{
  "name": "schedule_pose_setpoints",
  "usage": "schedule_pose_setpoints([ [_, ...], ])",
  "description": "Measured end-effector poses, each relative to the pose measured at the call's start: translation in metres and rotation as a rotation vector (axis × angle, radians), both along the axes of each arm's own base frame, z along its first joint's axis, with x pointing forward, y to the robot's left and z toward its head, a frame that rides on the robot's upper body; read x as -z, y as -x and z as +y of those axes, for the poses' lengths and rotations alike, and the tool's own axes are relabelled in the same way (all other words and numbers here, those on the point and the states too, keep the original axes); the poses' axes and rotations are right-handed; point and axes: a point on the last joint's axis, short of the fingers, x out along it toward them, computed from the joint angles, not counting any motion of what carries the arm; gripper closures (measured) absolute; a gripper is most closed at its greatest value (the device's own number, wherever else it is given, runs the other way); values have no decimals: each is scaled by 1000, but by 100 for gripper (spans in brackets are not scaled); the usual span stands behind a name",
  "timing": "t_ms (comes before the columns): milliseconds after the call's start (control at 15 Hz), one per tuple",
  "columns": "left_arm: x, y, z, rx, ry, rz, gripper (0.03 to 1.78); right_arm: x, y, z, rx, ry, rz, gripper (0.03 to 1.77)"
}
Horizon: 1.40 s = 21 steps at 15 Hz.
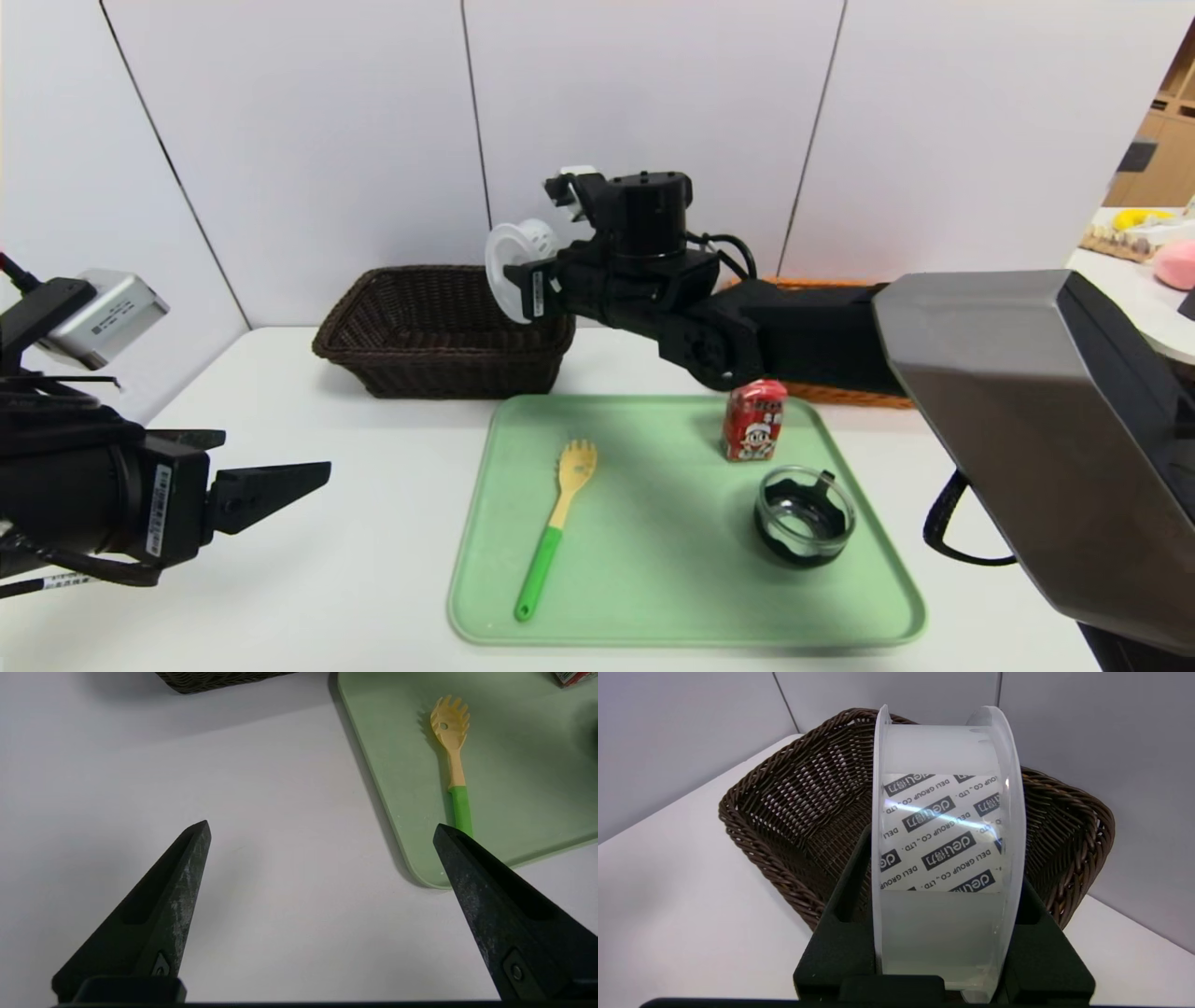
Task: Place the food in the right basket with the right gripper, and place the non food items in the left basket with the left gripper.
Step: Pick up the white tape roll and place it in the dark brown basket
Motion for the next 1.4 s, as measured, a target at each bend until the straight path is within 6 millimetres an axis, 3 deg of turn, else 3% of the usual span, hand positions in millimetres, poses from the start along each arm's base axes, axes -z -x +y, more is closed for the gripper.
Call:
schedule_pose_setpoints([
  [467,3,-1,0,0,-2,8,12,19,-8,5,4,7,4,121],
  [1067,4,-3,-1,4,-6,18,12,28,-13,7,0,0,-2,121],
  [1133,5,-3,-2,4,-6,18,12,29,-14,7,-1,-7,-10,117],
  [1400,5,-4,-2,7,-7,22,12,34,-15,9,-21,-6,-11,74],
])
